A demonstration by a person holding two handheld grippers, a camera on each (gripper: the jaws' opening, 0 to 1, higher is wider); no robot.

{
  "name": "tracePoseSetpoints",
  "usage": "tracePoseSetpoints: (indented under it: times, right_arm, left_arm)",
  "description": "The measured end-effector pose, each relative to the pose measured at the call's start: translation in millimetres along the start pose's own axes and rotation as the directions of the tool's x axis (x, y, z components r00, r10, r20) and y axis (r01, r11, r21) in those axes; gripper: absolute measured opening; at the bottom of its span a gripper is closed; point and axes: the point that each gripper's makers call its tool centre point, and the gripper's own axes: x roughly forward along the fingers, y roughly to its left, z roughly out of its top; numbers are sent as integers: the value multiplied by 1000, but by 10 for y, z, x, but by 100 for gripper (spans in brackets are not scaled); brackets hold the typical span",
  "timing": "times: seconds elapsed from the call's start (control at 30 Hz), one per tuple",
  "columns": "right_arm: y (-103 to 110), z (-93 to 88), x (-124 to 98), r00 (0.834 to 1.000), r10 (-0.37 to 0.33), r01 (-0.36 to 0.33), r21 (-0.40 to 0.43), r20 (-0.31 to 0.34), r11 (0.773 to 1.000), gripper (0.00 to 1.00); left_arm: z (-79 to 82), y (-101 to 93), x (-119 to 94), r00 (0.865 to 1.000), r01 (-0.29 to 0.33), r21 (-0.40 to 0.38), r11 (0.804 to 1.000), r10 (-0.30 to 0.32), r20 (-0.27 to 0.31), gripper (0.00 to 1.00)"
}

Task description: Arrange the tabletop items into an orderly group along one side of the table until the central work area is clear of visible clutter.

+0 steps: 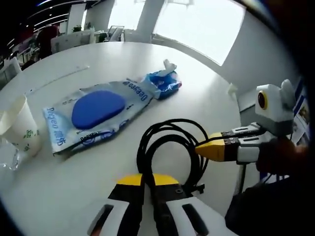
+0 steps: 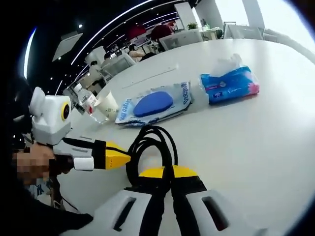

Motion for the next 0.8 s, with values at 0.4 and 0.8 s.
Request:
tracePoseSetpoints:
  times: [0.4,0.8]
  right_arm:
    - [-87,232,-142,998,4,-6,43,56,999,0]
    - [-307,479,-230,998,5,-6,24,64,1000,0]
  left_arm:
    - [316,-106,-128,998,0,19,1000,-1,56,2]
    - [561,-262,-23,996,-8,47,999,4,88,3]
